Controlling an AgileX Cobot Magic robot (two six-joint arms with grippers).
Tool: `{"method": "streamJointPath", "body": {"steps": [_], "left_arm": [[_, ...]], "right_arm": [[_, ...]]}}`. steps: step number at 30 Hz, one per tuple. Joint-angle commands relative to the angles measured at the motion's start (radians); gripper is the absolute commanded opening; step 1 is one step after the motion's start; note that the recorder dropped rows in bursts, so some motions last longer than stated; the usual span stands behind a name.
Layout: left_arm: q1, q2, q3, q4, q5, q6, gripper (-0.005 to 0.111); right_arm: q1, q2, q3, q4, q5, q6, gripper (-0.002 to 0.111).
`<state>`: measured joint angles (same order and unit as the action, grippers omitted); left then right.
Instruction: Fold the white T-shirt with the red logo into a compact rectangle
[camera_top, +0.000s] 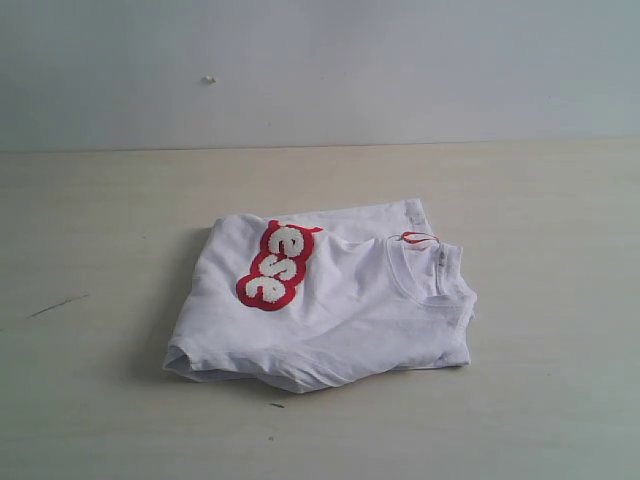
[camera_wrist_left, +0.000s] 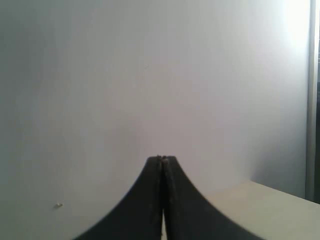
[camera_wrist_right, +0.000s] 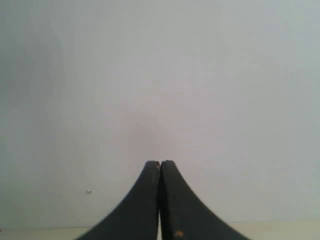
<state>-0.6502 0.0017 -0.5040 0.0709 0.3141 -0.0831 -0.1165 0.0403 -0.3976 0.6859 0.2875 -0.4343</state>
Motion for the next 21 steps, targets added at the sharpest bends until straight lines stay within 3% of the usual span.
{"method": "streamJointPath", "body": {"steps": [1, 16, 19, 21], "left_arm": [[0.002, -0.002, 0.004, 0.001, -0.002, -0.004, 0.0], [0.002, -0.002, 0.004, 0.001, -0.002, -0.002, 0.0], [0.002, -0.002, 0.004, 0.001, -0.002, -0.002, 0.0], [0.002, -0.002, 0.004, 0.001, -0.002, -0.002, 0.0]], "right_arm": [[-0.008, -0.004, 0.005, -0.006, 0.002, -0.001, 0.0], [-0.008, -0.004, 0.011, -0.043, -0.039, -0.053, 0.0], [-0.008, -0.038, 0.035, -0.21, -0.089, 0.028, 0.0], [-0.008, -0.04, 0.073, -0.443, -0.125, 0.217, 0.0]]}}
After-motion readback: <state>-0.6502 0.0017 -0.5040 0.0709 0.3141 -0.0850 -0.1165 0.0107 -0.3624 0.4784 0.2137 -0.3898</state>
